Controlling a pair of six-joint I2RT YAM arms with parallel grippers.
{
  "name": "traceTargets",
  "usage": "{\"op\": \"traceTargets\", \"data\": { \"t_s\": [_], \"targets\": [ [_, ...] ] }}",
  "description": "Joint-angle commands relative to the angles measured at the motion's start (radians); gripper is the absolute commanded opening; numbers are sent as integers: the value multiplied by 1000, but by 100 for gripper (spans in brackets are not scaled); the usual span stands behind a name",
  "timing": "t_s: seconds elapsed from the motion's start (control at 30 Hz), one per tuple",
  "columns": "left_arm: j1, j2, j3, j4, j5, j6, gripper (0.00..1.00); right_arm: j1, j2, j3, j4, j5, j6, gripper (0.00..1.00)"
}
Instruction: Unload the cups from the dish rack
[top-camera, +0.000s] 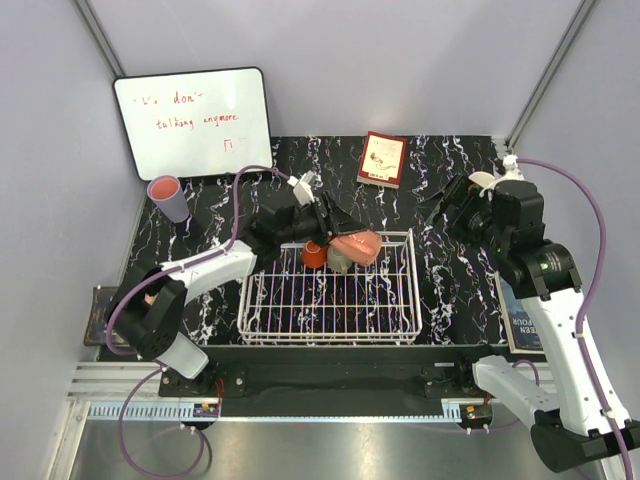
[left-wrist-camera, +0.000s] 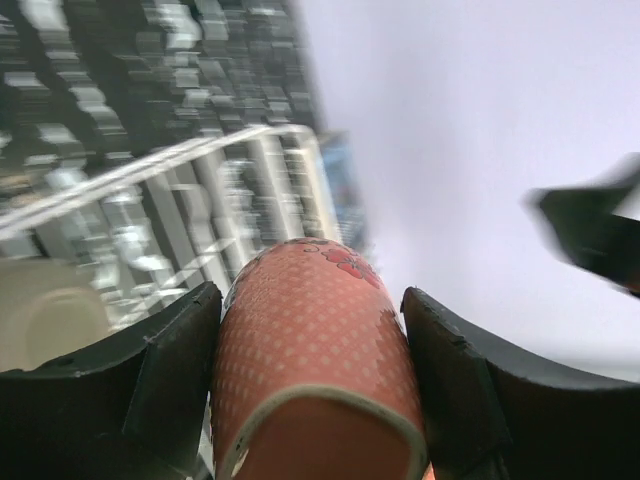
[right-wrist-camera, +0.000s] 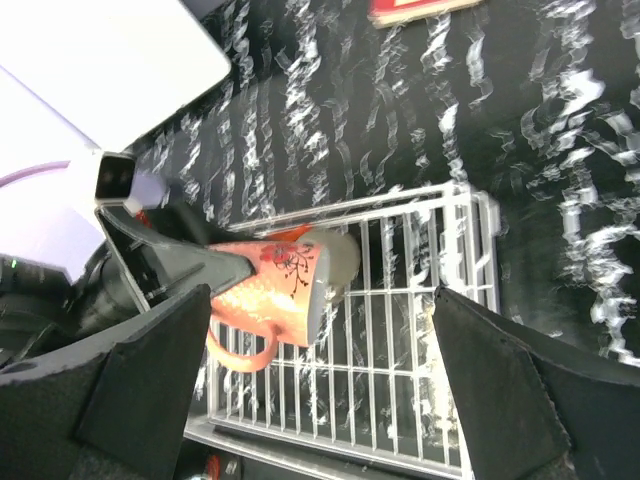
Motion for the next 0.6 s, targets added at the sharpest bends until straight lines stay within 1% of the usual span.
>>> {"op": "traceTargets", "data": {
  "t_s": [0.0,0.03,0.07,0.1,0.13,0.17,0.33,0.5,0.57],
  "targets": [
    [11,-41,-22,521,160,-238,0,8,-41,-69,119,-165,20,99],
    [14,-34,-35,602,164,-261,0,8,-55,-104,157,-199,37,98],
    [20,-27,-38,639,163,-284,0,8,-62,-121,174,-265,46,98],
    [22,-11,-39,673,161,-324,0,8,-73,-155,194,-294,54,97],
    [23,-4,-38,722,158,-338,0,8,-93,-169,223,-317,69,97],
    [25,2,-29,736,158,-349,0,7,-105,-181,240,-345,77,96],
    [25,28,14,728,160,-353,0,8,-161,-215,327,-438,104,93],
    [14,52,50,725,174,-356,0,8,-177,-229,436,-472,152,93],
    [3,60,51,725,174,-359,0,7,-159,-230,461,-509,175,92]
  ]
}}
